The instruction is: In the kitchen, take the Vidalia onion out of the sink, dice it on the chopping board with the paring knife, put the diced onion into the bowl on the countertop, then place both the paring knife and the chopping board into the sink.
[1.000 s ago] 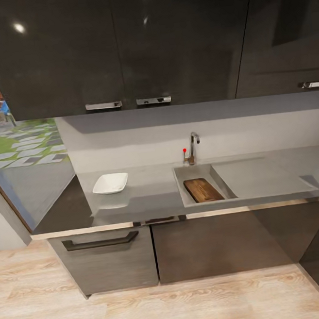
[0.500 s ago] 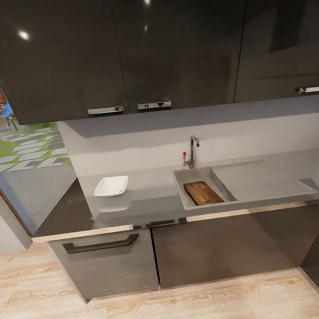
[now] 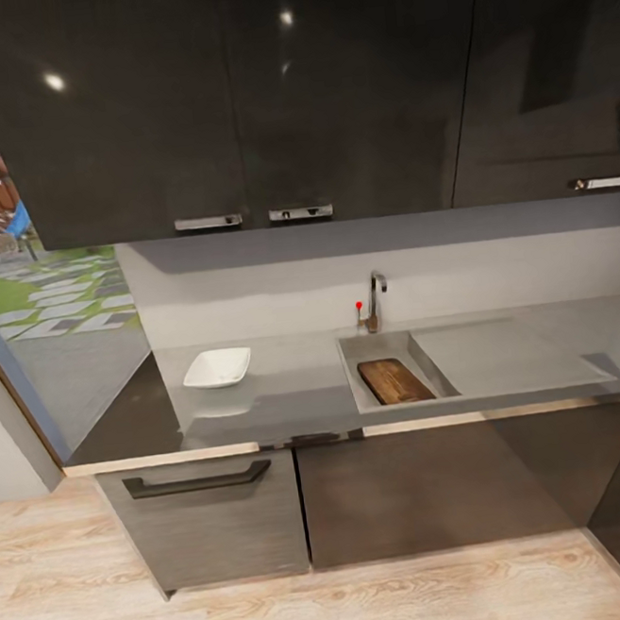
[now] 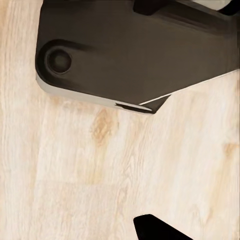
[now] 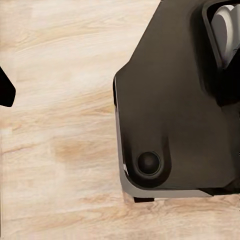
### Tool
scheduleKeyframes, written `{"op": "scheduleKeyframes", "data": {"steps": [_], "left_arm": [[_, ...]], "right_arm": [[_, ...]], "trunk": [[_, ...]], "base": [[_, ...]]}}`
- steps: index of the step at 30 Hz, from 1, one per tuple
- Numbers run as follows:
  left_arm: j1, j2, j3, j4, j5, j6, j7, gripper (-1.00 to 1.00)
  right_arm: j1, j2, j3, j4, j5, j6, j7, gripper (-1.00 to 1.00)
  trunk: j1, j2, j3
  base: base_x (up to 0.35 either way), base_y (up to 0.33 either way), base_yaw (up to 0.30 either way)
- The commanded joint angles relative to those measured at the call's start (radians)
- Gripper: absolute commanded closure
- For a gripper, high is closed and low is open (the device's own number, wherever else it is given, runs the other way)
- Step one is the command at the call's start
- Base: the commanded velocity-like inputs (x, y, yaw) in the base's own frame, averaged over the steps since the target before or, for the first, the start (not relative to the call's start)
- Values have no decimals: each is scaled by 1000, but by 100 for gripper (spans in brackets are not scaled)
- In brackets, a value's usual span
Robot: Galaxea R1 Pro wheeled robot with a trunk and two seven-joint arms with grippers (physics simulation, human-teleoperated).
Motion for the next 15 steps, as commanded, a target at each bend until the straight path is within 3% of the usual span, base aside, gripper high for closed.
{"op": "scheduleKeyframes", "data": {"steps": [1,6,15], "left_arm": [[0,1,-2,2,8,-2,0,-100],[0,3,-3,9,7,-5,-2,-100],[0,2,-3,12,9,-4,-2,-100]], "right_arm": [[-2,-1,8,-4,-11,-15,-5,-100],[-2,-2,7,-4,-11,-61,-7,-100],[-2,-3,3,-3,-10,-68,-7,-100]], "trunk": [[1,-2,0],[1,-2,8],[1,-2,22]], "base": [[0,0,0],[0,0,0],[0,0,0]]}}
